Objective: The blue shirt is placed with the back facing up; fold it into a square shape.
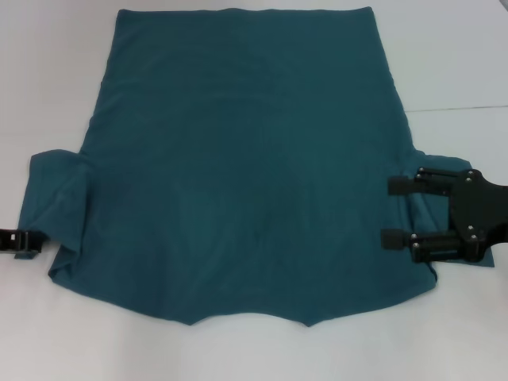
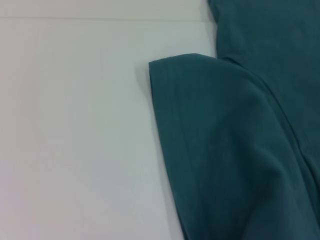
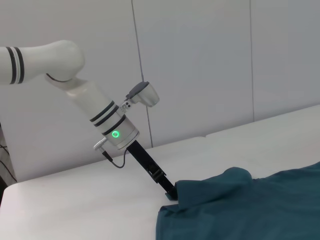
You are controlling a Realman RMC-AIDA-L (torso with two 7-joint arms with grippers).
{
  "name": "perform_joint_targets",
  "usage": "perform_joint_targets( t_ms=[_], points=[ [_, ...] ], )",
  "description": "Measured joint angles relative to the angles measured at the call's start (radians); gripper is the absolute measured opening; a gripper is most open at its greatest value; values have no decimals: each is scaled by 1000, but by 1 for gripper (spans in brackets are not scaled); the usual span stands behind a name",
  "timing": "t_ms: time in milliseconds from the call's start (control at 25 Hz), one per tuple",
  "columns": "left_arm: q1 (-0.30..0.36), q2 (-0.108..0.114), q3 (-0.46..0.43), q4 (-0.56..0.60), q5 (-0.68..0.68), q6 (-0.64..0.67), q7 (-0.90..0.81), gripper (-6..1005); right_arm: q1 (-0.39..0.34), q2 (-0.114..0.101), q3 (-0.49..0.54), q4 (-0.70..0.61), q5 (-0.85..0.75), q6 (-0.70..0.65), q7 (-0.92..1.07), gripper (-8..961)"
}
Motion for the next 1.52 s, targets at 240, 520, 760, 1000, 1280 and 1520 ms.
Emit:
perform_joint_targets(
  t_ms=[240,520,760,1000,1280,1520],
  points=[
    [1,-2,0,-9,1,-20,0,393,0,1,0,0,5,-1,5,915],
    [-1,-2,1,-14,1,-28,-3,61,0,1,-2,0,13,-3,9,915],
    [1,0,0,22,-5,-19,-3,3,1,2,0,0,15,-3,9,914],
    [5,-8,13,113,-7,14,10,24,-5,2,1,0,44,-3,5,915],
    [10,-65,73,296,-7,84,61,49,-11,3,2,2,57,-1,2,915],
    [17,-77,251,323,-7,81,66,70,-13,4,2,8,63,-2,1,914]
  ],
)
